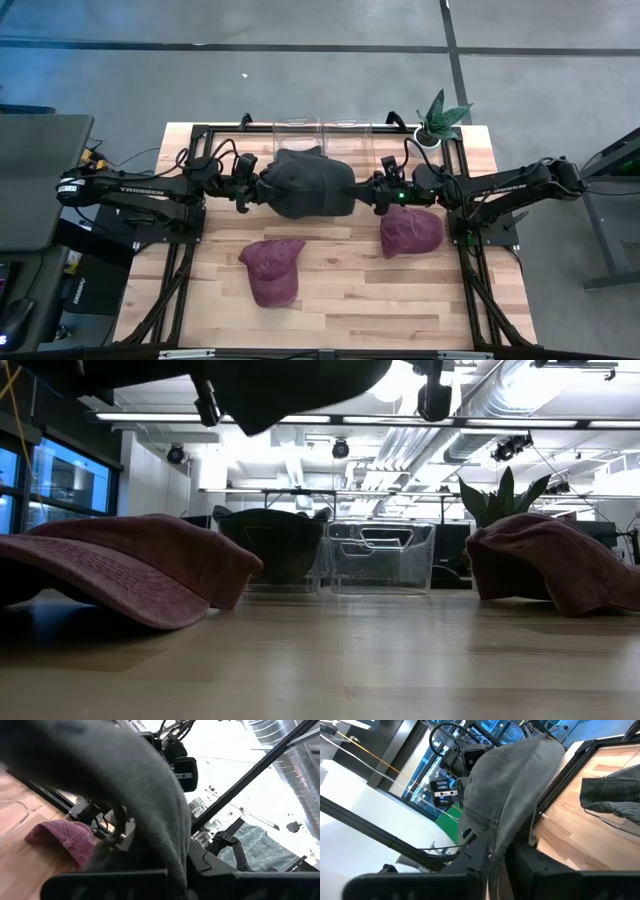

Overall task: Pick & Place hat
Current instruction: Put the black cap into the left transparent bin

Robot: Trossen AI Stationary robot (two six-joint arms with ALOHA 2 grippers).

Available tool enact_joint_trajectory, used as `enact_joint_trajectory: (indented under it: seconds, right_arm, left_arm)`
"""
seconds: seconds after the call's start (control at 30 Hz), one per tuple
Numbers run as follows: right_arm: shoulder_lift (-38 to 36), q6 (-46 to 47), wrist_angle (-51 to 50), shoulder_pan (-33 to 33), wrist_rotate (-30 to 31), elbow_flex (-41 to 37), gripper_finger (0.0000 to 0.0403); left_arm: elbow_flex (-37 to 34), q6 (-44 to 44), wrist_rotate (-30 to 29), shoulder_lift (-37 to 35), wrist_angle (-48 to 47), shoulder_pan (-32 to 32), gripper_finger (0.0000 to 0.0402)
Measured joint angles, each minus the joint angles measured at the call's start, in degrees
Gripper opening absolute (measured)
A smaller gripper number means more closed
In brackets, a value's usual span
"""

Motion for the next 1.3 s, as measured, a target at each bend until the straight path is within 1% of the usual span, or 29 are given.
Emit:
enact_joint_trajectory:
  seconds: [0.13,0.33,0.47,0.53,0.63,0.83,0.93,1.07,1.2,1.3]
  right_arm:
    - [0.00,-1.19,1.27,0.02,-0.69,-0.02,0.0099]
    - [0.00,-2.71,2.20,0.02,-1.85,-0.02,0.0186]
    - [-1.52,-5.51,0.71,-0.92,-7.32,-0.02,0.0233]
    - [-3.33,-5.19,-0.98,-1.45,-8.09,-0.02,0.0245]
    - [-6.77,-6.12,-4.30,-2.05,-6.94,-0.02,0.0249]
    - [-15.10,-8.57,-13.96,-2.49,-1.33,-0.02,0.0250]
    - [-18.45,-8.57,-20.07,-2.51,0.71,-0.02,0.0250]
    - [-21.26,-8.51,-26.92,-2.49,1.51,-0.02,0.0250]
    - [-21.91,-8.46,-31.14,-2.49,0.75,-0.02,0.0250]
    - [-21.72,-8.38,-34.28,-2.49,-1.26,-0.02,0.0250]
  left_arm:
    - [0.00,0.00,-0.03,0.00,0.00,0.00,0.0001]
    - [0.00,0.00,-0.10,-0.04,0.57,-0.01,0.0001]
    - [0.00,0.00,-0.47,-0.13,2.25,0.00,0.0001]
    - [0.00,0.00,-0.80,-0.55,2.29,-0.01,0.0000]
    - [-0.02,0.57,-1.71,-1.52,2.55,0.00,0.0000]
    - [0.33,2.47,-4.25,-3.29,0.97,0.03,0.0000]
    - [3.71,5.01,-4.51,-3.54,-8.74,0.03,0.0000]
    - [12.18,10.43,-4.47,-3.16,-26.64,0.03,0.0000]
    - [21.19,16.85,-4.46,-0.17,-41.69,0.03,0.0000]
    - [27.52,20.68,-4.45,2.15,-48.69,0.03,0.0000]
